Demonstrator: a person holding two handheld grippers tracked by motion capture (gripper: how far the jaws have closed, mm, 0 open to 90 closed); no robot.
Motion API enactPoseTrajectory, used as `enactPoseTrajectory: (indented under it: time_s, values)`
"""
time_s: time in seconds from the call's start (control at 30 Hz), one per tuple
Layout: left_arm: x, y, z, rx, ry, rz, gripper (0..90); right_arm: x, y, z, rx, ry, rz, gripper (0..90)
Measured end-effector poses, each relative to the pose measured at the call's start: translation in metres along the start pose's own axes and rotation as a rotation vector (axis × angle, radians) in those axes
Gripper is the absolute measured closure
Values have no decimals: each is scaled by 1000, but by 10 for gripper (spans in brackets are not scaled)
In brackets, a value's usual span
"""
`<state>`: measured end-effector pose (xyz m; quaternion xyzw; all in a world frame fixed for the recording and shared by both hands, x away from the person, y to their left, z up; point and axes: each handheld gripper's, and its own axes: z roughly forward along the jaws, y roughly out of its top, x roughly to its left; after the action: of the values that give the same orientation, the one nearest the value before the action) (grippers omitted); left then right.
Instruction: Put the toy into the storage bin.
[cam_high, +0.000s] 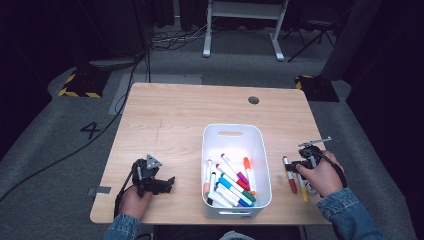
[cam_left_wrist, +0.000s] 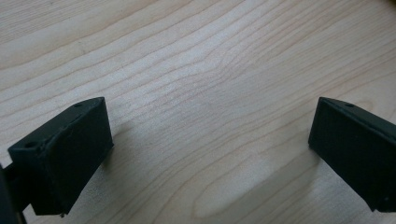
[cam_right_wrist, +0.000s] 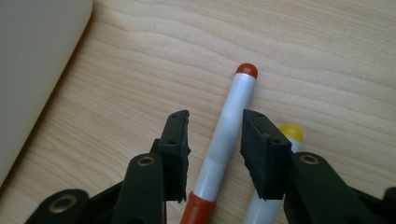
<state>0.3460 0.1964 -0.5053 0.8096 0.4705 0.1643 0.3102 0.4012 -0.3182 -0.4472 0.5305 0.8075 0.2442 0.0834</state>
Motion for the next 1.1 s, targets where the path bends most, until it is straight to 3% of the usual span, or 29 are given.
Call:
enactPoseTrajectory:
  time_s: [0.3,0.47,0.57,0.87,1.1]
  values:
    - [0,0,0,0,1,0,0,2,-7,19,54,7,-9,654]
    - [0,0,0,0,-1,0,0,7,-8,21,57,-32,15,753]
    - [0,0,0,0,-1,0,0,11,-8,21,60,-41,23,767]
    - [0,0,0,0,-2,-1,0,13,-8,22,46,-10,41,768]
    - [0,0,0,0,-1,0,0,15,-6,12,5,27,22,768]
